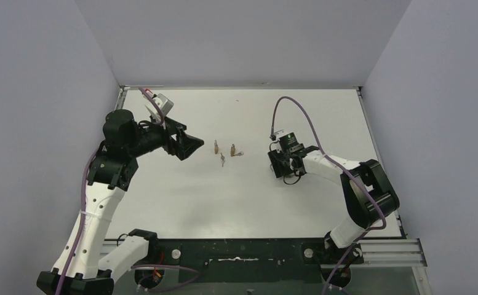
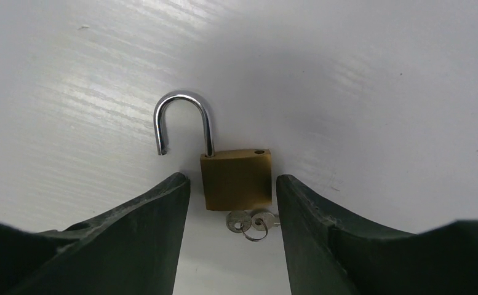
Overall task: Lock with the key
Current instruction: Pick up the lock from the center of the board.
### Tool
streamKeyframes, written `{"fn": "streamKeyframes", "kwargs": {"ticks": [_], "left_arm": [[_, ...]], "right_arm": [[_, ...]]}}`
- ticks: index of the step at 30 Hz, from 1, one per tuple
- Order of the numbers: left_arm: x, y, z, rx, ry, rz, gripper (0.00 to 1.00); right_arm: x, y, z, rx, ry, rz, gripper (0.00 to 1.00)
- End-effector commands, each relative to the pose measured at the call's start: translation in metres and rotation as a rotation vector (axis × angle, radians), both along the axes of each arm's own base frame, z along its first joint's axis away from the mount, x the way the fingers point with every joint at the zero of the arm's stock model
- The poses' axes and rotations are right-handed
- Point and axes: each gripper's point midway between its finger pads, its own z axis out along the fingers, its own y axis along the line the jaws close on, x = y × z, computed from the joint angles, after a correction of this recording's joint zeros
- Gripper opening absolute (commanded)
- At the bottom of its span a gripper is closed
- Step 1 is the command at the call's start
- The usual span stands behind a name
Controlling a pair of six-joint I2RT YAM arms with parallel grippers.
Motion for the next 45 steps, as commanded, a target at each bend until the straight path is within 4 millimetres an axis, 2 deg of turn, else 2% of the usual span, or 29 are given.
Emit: {"fn": "streamKeyframes", "kwargs": {"ticks": [1, 5, 11, 14, 17, 19, 24, 27, 29, 33, 37, 40, 43, 45], "left_arm": [[-0.004, 0.004, 0.031, -0.008, -0.094, 0.009, 0.89], [-0.003, 0.003, 0.032, -0.012, -0.095, 0.005, 0.88], [-0.005, 0.002, 0.034, -0.015, -0.097, -0.004, 0.88], [-0.007, 0.000, 0.034, -0.018, -0.094, -0.020, 0.89], [-0.008, -0.005, 0.031, -0.026, -0.076, -0.057, 0.88], [-0.007, -0.009, 0.026, -0.048, -0.014, -0.078, 0.88], [-0.007, -0.027, 0.019, -0.147, 0.183, -0.148, 0.86], [-0.016, -0.047, 0.022, -0.286, 0.313, -0.255, 0.84], [-0.018, -0.056, 0.020, -0.317, 0.378, -0.286, 0.80], [-0.023, -0.068, 0.004, -0.269, 0.414, -0.296, 0.79], [-0.040, -0.086, 0.020, -0.318, 0.367, -0.425, 0.79], [-0.047, -0.091, 0.035, -0.360, 0.341, -0.515, 0.79], [-0.046, -0.094, 0.031, -0.354, 0.388, -0.530, 0.74], [-0.043, -0.094, 0.021, -0.320, 0.410, -0.503, 0.66]], "right_arm": [[0.015, -0.003, 0.007, -0.037, -0.034, -0.031, 0.54], [0.015, -0.001, 0.004, -0.036, -0.018, -0.036, 0.50], [0.015, 0.008, 0.006, 0.003, -0.009, -0.018, 0.23], [0.013, 0.020, 0.018, 0.068, -0.002, 0.025, 0.21], [0.010, 0.035, 0.049, 0.145, -0.037, 0.072, 0.20], [0.007, 0.049, 0.081, 0.216, -0.078, 0.127, 0.20], [-0.018, 0.090, 0.160, 0.388, -0.138, 0.307, 0.20], [-0.035, 0.107, 0.191, 0.438, -0.155, 0.393, 0.20], [-0.042, 0.115, 0.205, 0.477, -0.166, 0.437, 0.20], [-0.054, 0.131, 0.227, 0.581, -0.170, 0.512, 0.20], [-0.069, 0.147, 0.249, 0.714, -0.149, 0.580, 0.20], [-0.073, 0.151, 0.259, 0.762, -0.144, 0.598, 0.21], [-0.078, 0.154, 0.269, 0.798, -0.141, 0.611, 0.21], [-0.080, 0.155, 0.277, 0.816, -0.148, 0.619, 0.21]]}}
